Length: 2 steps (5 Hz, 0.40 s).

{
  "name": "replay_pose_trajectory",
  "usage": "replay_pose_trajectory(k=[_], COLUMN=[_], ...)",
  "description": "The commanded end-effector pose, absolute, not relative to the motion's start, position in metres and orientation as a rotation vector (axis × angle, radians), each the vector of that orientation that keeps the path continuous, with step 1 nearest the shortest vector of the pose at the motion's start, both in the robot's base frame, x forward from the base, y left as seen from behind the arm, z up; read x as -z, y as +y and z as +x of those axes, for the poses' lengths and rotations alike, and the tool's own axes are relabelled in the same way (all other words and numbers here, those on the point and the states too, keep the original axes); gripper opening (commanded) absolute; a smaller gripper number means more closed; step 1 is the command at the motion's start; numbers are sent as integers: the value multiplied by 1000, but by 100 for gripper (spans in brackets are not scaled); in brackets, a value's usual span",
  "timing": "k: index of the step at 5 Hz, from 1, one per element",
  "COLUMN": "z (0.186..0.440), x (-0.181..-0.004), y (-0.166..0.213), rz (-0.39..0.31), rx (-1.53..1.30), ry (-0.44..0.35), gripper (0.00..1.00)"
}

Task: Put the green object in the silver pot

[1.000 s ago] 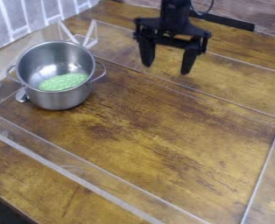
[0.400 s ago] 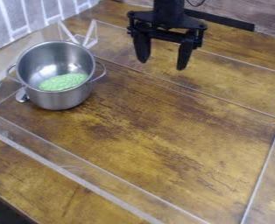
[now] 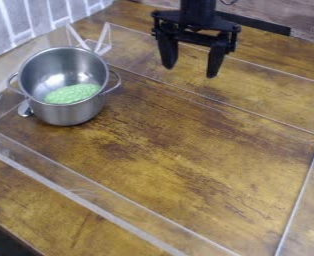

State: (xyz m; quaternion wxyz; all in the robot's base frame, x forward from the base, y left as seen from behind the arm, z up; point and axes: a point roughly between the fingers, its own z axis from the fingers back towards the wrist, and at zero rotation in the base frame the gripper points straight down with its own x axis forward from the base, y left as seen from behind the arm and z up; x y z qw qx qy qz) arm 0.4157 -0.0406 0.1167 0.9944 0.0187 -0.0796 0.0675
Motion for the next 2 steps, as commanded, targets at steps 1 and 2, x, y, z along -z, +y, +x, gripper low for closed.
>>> replay_pose_trajectory(k=[1,2], z=[421,417], x=[-138,-137], y=[-32,-27], rz=[21,24], rx=[-173,-185], ry=[-214,-196], gripper=[100,100])
